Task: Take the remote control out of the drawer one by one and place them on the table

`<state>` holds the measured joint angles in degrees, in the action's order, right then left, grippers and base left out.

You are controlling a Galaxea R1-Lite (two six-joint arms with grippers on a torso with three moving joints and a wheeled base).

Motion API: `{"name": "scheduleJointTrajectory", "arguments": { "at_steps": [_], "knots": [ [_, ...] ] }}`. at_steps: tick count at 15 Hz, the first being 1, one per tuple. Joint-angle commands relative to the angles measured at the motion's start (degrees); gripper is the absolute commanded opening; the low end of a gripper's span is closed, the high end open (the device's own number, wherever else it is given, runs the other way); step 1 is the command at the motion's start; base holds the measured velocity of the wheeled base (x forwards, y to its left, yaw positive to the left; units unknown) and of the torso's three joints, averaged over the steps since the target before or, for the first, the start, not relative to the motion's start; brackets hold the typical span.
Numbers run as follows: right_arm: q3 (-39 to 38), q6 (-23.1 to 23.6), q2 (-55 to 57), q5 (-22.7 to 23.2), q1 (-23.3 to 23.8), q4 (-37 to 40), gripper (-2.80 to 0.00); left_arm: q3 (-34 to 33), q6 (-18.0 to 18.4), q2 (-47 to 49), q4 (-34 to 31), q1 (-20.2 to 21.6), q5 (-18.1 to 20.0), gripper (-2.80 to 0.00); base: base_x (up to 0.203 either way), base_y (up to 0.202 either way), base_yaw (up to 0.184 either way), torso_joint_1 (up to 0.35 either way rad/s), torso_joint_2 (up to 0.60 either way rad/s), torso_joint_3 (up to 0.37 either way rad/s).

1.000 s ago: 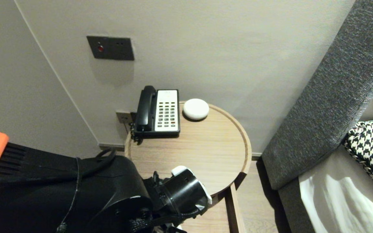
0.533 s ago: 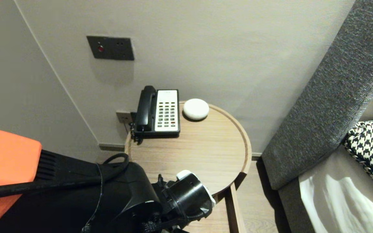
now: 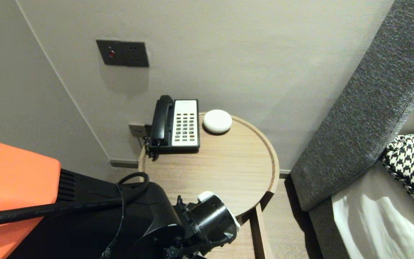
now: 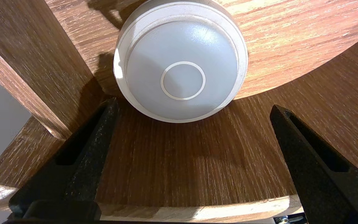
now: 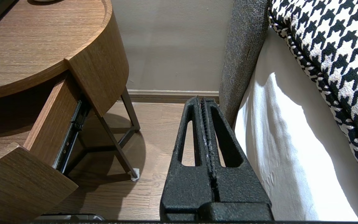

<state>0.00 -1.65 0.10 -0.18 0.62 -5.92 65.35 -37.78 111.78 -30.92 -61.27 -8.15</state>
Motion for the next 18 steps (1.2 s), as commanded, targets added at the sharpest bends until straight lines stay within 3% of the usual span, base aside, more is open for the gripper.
{"name": "scheduleJointTrajectory", "arguments": {
  "at_steps": [1, 18],
  "knots": [
    [-2.3, 0.0, 0.1, 0.0, 0.0, -0.1, -2.80, -0.1, -0.2, 0.2, 0.5, 0.0, 0.1, 0.00, 0.000, 0.000, 0.000, 0.000, 0.00, 0.000],
    [-2.3, 0.0, 0.1, 0.0, 0.0, -0.1, -2.80, -4.4, -0.1, 2.7, 6.0, 0.8, 0.2, 0.00, 0.000, 0.000, 0.000, 0.000, 0.00, 0.000]
  ]
}}
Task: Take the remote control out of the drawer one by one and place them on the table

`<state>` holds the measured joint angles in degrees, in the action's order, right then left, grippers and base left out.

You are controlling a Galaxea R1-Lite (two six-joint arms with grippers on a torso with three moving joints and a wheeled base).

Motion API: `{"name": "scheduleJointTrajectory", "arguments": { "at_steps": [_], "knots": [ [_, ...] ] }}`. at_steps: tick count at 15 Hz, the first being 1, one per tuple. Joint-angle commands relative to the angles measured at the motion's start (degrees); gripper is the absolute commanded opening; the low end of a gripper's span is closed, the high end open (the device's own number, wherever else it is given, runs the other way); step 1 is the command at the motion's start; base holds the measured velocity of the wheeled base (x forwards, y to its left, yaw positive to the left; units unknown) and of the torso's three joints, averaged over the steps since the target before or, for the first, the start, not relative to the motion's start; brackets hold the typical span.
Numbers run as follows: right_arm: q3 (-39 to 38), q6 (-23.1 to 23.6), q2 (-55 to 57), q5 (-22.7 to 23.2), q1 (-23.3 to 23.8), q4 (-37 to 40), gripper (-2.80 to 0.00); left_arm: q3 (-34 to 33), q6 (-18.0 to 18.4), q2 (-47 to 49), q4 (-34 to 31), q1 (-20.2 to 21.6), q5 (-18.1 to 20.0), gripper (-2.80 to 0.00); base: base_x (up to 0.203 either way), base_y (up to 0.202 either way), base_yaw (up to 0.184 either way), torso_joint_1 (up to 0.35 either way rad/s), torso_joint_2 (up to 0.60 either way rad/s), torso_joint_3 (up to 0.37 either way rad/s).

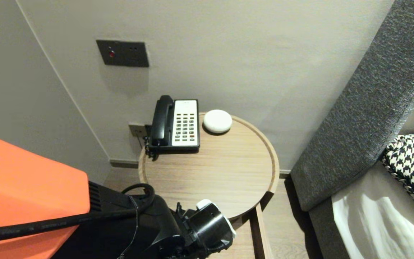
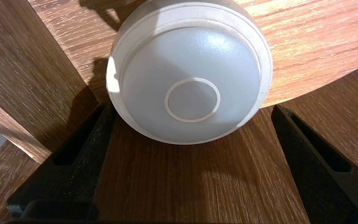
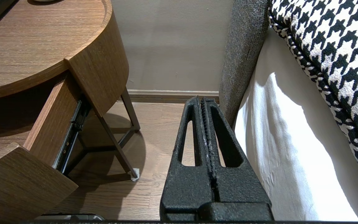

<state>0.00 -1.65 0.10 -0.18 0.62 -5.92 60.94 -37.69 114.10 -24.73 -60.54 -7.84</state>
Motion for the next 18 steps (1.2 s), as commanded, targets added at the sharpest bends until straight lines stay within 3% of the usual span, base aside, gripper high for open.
{"name": "scheduleJointTrajectory", "arguments": {
  "at_steps": [1, 8, 9, 18],
  "knots": [
    [-2.3, 0.0, 0.1, 0.0, 0.0, -0.1, -2.80, 0.0, -0.3, 0.5, -0.1, 0.1, 0.0, 0.00, 0.000, 0.000, 0.000, 0.000, 0.00, 0.000],
    [-2.3, 0.0, 0.1, 0.0, 0.0, -0.1, -2.80, -0.1, -0.2, 0.6, 0.7, 0.3, 0.1, 0.00, 0.000, 0.000, 0.000, 0.000, 0.00, 0.000],
    [-2.3, 0.0, 0.1, 0.0, 0.0, -0.1, -2.80, -0.2, -0.2, 0.6, 0.7, 0.3, 0.1, -2.80, 0.000, 0.000, 0.000, 0.000, 0.00, 0.000],
    [-2.3, 0.1, 0.1, 0.0, 0.0, -0.1, -2.80, -0.3, -0.3, -1.0, 0.7, 0.2, -0.2, -2.80, 0.000, 0.000, 0.000, 0.000, 0.00, 0.000]
  ]
}}
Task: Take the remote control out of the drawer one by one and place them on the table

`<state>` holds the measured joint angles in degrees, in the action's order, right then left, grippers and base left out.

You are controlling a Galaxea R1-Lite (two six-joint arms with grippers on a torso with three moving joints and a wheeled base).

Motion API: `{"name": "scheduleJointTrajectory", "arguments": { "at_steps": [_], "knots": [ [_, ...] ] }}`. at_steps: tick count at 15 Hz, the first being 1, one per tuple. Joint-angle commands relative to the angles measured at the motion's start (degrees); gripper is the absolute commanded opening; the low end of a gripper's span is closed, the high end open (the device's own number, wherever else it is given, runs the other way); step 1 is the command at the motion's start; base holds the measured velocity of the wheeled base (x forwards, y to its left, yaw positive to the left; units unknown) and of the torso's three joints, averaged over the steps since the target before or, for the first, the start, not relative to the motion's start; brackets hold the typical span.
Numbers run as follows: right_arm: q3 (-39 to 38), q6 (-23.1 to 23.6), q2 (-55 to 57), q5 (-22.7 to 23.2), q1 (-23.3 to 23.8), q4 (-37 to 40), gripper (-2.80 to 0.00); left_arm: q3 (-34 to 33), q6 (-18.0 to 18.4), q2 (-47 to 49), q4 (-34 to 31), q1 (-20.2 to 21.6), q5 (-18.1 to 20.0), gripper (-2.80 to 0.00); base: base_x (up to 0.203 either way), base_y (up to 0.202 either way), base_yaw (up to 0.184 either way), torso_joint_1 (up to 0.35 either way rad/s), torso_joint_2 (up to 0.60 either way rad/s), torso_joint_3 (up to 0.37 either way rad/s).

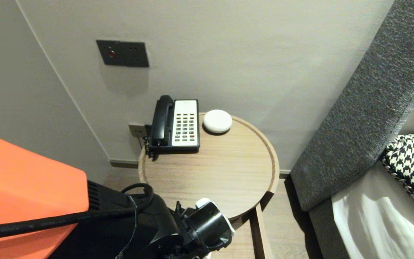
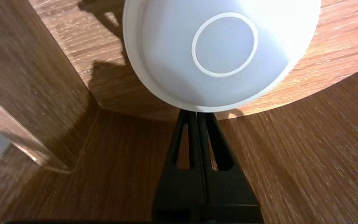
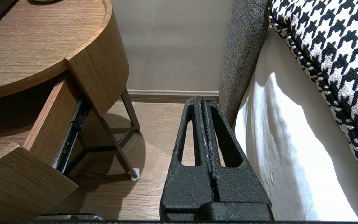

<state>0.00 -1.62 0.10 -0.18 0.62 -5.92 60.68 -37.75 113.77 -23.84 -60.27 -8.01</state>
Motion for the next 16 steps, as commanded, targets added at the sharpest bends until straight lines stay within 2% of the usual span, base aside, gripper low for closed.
{"name": "scheduleJointTrajectory", "arguments": {
  "at_steps": [1, 5, 9, 10, 16],
  "knots": [
    [-2.3, 0.0, 0.1, 0.0, 0.0, -0.1, -2.80, 0.0, -0.2, -0.7, -0.2, 0.0, -0.1, -2.80, 0.000, 0.000, 0.000, 0.000, 0.00, 0.000],
    [-2.3, 0.0, 0.1, 0.0, 0.0, -0.1, -2.80, 0.1, -0.2, -0.7, -0.2, 0.0, 0.0, -2.80, 0.000, 0.000, 0.000, 0.000, 0.00, 0.000],
    [-2.3, 0.0, 0.1, 0.0, 0.0, -0.1, -2.80, 0.7, -0.3, -5.4, -0.7, -0.3, 0.4, -2.80, 0.000, 0.000, 0.000, 0.000, 0.00, 0.000],
    [-2.3, 0.0, 0.1, 0.0, 0.0, -0.1, -2.80, 0.4, -0.1, -6.3, -0.8, -0.6, 0.4, 0.00, 0.000, 0.000, 0.000, 0.000, 0.00, 0.000],
    [-2.3, 0.0, 0.1, 0.0, 0.0, -0.1, -2.80, -1.8, 0.2, -7.7, -1.5, -1.9, -0.5, 0.00, 0.000, 0.000, 0.000, 0.000, 0.00, 0.000]
  ]
}}
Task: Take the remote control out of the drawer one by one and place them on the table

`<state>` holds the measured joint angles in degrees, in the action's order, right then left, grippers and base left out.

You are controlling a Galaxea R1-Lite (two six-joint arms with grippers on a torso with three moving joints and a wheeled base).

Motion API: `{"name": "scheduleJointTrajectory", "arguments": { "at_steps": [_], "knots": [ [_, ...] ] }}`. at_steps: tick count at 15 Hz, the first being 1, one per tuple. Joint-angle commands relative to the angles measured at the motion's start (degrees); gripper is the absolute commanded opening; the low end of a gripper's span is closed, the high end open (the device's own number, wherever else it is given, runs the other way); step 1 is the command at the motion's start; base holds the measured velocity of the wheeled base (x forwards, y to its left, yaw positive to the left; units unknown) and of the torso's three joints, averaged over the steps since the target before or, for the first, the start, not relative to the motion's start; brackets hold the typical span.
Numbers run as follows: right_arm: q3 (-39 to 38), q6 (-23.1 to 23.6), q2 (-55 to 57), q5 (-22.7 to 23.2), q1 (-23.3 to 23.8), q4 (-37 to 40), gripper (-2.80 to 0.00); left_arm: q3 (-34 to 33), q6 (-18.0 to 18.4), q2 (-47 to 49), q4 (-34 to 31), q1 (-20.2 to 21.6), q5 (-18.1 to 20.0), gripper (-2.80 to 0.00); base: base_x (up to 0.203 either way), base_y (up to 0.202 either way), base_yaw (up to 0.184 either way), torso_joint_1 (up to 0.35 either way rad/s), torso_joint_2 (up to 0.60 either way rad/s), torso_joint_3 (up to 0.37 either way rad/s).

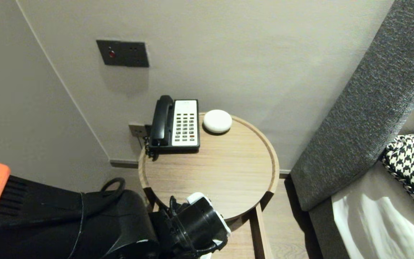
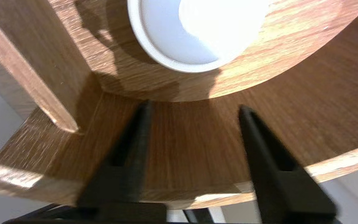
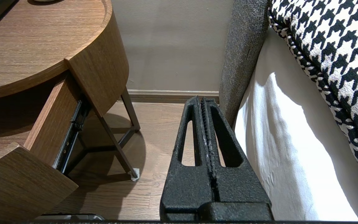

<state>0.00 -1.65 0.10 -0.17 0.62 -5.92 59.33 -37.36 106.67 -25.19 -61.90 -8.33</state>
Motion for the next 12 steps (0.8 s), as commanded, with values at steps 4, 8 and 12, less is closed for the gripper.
{"name": "scheduleJointTrajectory", "arguments": {
  "at_steps": [4, 8, 12],
  "knots": [
    [-2.3, 0.0, 0.1, 0.0, 0.0, -0.1, -2.80, -0.1, 0.5, 1.5, 0.5, -0.2, -3.1, 0.00, 0.000, 0.000, 0.000, 0.000, 0.00, 0.000],
    [-2.3, 0.0, 0.1, 0.0, 0.0, -0.1, -2.80, 1.2, 1.5, 3.6, 1.8, 0.0, -3.3, 0.00, 0.000, 0.000, 0.000, 0.000, 0.00, 0.000],
    [-2.3, 0.0, 0.1, 0.0, 0.0, -0.1, -2.80, 3.4, 1.8, 4.8, 2.2, 0.3, -3.4, 0.00, 0.000, 0.000, 0.000, 0.000, 0.00, 0.000]
  ]
}}
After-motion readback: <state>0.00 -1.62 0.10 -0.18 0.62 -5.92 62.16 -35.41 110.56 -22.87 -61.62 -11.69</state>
